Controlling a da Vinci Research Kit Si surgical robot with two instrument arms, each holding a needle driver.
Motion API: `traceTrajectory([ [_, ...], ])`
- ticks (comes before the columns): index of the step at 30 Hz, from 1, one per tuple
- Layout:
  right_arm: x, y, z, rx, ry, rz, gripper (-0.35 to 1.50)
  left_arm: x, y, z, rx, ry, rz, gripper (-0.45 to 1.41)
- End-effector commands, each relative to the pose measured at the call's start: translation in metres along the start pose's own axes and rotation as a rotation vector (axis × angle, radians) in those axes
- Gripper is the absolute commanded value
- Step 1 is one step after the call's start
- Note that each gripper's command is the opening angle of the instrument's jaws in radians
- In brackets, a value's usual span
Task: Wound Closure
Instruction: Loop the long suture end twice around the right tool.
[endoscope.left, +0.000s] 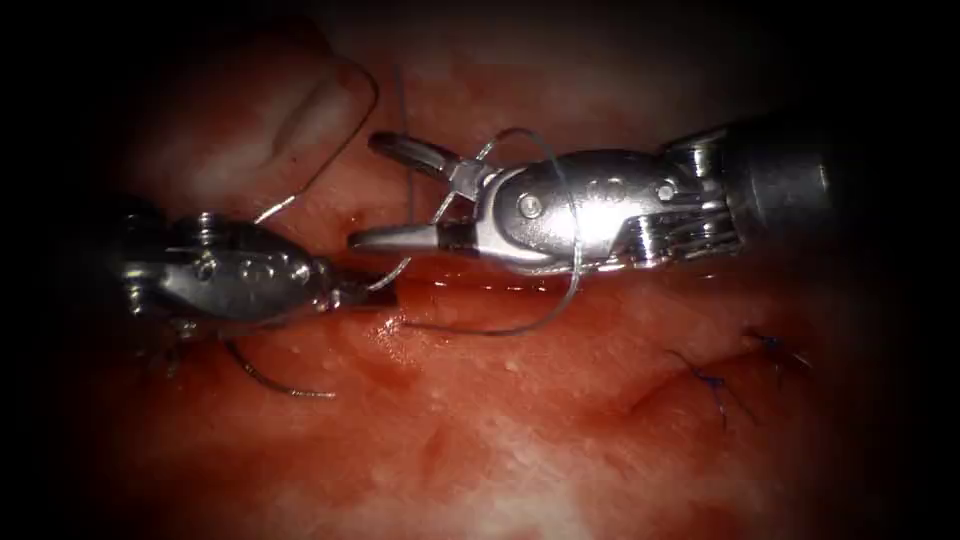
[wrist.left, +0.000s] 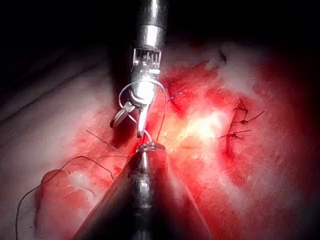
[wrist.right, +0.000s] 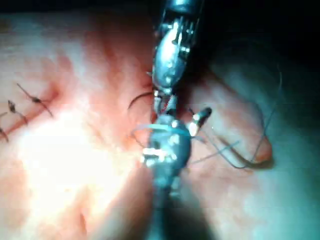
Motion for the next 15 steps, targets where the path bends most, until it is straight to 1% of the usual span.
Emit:
traceTrajectory([
  [1,-0.0002,-0.0002,0.0008,0.001,-0.003,-0.001,1.11,0.0003,0.0004,0.0005,-0.007,-0.001,0.005,-0.45],
  [4,-0.0003,-0.0002,0.0008,0.007,-0.02,-0.002,1.13,0.0011,0.0013,-0.0005,-0.018,-0.008,0.008,-0.45],
  [9,-0.0012,-0.0006,0.0009,0.027,-0.07,-0.014,1.06,0.0023,0.0024,-0.0027,-0.04,-0.012,0.019,-0.45],
  [13,-0.0022,-0.0013,0.0012,0.082,-0.116,-0.027,0.91,0.003,0.0021,-0.0051,-0.05,-0.012,0.021,-0.45],
  [14,-0.0028,-0.0018,0.0013,0.108,-0.136,-0.034,0.83,0.0032,0.0015,-0.0068,-0.039,-0.019,0.025,-0.45],
  [15,-0.0028,-0.0018,0.0013,0.108,-0.136,-0.034,0.83,0.0032,0.0015,-0.0068,-0.039,-0.019,0.025,-0.45],
])
